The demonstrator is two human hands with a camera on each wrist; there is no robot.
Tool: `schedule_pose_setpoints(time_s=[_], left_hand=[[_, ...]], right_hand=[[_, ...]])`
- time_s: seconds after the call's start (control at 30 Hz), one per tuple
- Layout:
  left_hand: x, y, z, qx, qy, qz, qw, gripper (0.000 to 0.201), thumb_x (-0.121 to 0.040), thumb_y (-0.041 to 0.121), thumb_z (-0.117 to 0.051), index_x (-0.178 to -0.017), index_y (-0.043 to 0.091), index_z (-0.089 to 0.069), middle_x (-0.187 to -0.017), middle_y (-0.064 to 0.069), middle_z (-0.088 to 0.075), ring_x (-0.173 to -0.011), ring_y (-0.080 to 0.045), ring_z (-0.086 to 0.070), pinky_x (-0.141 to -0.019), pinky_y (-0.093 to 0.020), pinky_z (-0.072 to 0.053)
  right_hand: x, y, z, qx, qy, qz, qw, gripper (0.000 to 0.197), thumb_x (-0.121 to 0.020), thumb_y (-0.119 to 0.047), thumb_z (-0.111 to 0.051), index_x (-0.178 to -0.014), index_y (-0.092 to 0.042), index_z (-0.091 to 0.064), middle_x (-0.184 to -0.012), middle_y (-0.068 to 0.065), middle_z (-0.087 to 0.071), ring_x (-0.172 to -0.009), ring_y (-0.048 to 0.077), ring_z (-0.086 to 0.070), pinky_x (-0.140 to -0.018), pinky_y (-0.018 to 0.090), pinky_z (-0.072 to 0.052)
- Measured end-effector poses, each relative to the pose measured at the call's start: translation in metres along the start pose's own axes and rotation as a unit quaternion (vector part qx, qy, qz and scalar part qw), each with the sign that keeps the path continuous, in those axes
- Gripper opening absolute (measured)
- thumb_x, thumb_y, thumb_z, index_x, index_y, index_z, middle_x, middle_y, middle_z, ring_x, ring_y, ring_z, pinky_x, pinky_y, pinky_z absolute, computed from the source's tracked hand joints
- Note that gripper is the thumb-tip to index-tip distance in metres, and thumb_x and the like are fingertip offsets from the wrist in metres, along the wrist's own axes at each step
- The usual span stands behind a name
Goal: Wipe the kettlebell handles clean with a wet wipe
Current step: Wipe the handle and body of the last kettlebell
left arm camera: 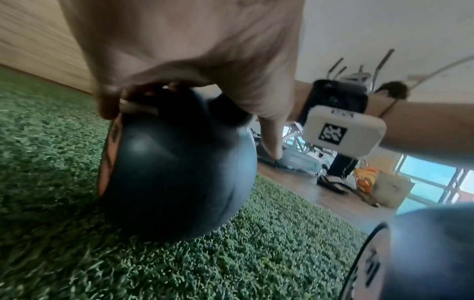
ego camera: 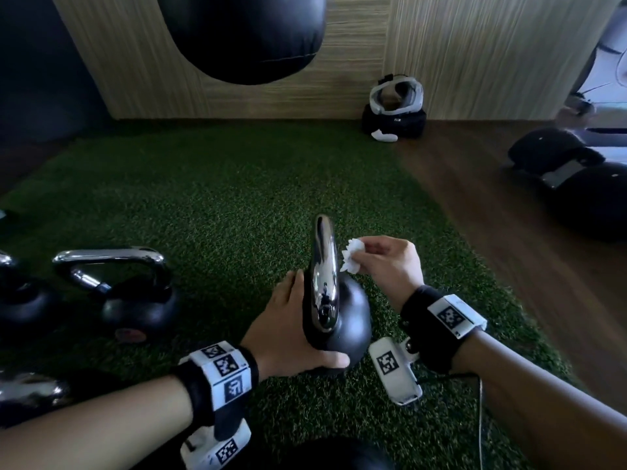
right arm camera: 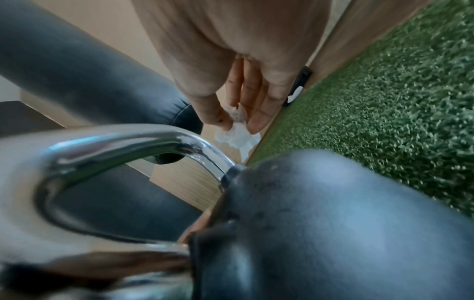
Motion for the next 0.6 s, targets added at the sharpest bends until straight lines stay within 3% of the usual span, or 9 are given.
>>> schedule_pose_setpoints(time_s=[0.07,0.13,0.23,0.33,0.43,0.47,0.57,0.6], left_hand=[[-0.001,0.012,-0.002,0.016,0.051,0.005,0.999,0.143,-0.056,0.094,-0.064,-0.163,0.027,0.002,-0.170,0.006,-0.002,-0.158,-0.016,0.002,-0.128,-0.048,-0.015],[0.000,0.019,-0.001,-0.002,0.113,0.003,0.994,0.128,-0.068,0.090,-0.059,-0.163,0.019,-0.010,-0.168,-0.001,-0.015,-0.156,-0.020,-0.011,-0.128,-0.046,-0.016],[-0.004,0.016,-0.005,-0.023,0.178,-0.025,0.983,0.106,-0.078,0.083,-0.052,-0.158,0.018,-0.028,-0.160,-0.002,-0.034,-0.151,-0.021,-0.024,-0.126,-0.045,-0.021],[-0.007,0.014,-0.006,-0.018,0.197,-0.065,0.978,0.094,-0.078,0.077,-0.055,-0.148,0.016,-0.046,-0.145,-0.002,-0.052,-0.140,-0.021,-0.041,-0.118,-0.047,-0.033],[-0.010,0.008,0.001,0.093,0.172,-0.084,0.977,0.088,-0.072,0.067,-0.072,-0.140,0.015,-0.052,-0.134,-0.003,-0.061,-0.129,-0.022,-0.055,-0.113,-0.050,-0.042],[-0.012,0.002,0.002,0.136,0.145,-0.079,0.977,0.089,-0.070,0.067,-0.077,-0.140,0.019,-0.050,-0.134,-0.001,-0.062,-0.129,-0.021,-0.057,-0.113,-0.049,-0.044],[-0.019,-0.018,0.002,0.193,0.079,-0.055,0.976,0.093,-0.063,0.070,-0.085,-0.140,0.039,-0.043,-0.136,0.007,-0.061,-0.131,-0.013,-0.056,-0.115,-0.046,-0.043],[-0.021,-0.022,0.001,0.191,0.070,-0.048,0.978,0.096,-0.061,0.068,-0.087,-0.141,0.043,-0.040,-0.136,0.008,-0.060,-0.131,-0.011,-0.055,-0.115,-0.045,-0.043]], right_hand=[[-0.002,0.003,-0.012,-0.008,-0.019,-0.007,1.000,0.025,-0.075,-0.016,-0.082,-0.098,-0.009,-0.079,-0.091,0.008,-0.079,-0.085,0.022,-0.075,-0.086,0.044,-0.063],[-0.002,0.003,-0.022,-0.010,-0.035,0.000,0.999,0.019,-0.086,-0.010,-0.077,-0.102,-0.001,-0.078,-0.091,0.009,-0.077,-0.081,0.018,-0.070,-0.079,0.032,-0.063],[-0.004,0.007,-0.031,0.070,-0.025,0.010,0.997,0.023,-0.087,-0.037,-0.079,-0.105,-0.024,-0.082,-0.089,-0.009,-0.079,-0.084,0.003,-0.073,-0.079,0.023,-0.061],[-0.003,0.007,-0.035,0.067,-0.046,0.009,0.997,0.021,-0.090,-0.032,-0.077,-0.109,-0.024,-0.081,-0.093,-0.011,-0.079,-0.081,-0.004,-0.071,-0.070,0.010,-0.054],[-0.007,0.000,-0.034,0.096,-0.043,0.029,0.994,0.022,-0.090,-0.027,-0.077,-0.112,-0.022,-0.080,-0.098,-0.008,-0.079,-0.085,-0.001,-0.071,-0.072,0.011,-0.053],[-0.010,-0.003,-0.034,0.107,-0.040,0.028,0.993,0.023,-0.090,-0.024,-0.078,-0.113,-0.020,-0.080,-0.100,-0.007,-0.079,-0.087,0.002,-0.071,-0.073,0.012,-0.055],[-0.019,-0.015,-0.032,0.085,-0.010,0.038,0.996,0.022,-0.088,-0.018,-0.079,-0.110,-0.017,-0.081,-0.097,-0.003,-0.079,-0.082,0.007,-0.072,-0.080,0.028,-0.061],[-0.019,-0.022,-0.030,0.080,0.002,0.057,0.995,0.022,-0.087,-0.019,-0.080,-0.109,-0.017,-0.081,-0.095,-0.003,-0.079,-0.080,0.007,-0.071,-0.079,0.027,-0.060]])
Point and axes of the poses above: each hand's wrist, its own x-axis away from the middle knuckle, its own z-axis out of the back of the hand, y = z × x, the point moved 5 cm from there along -x, towards the middle knuckle
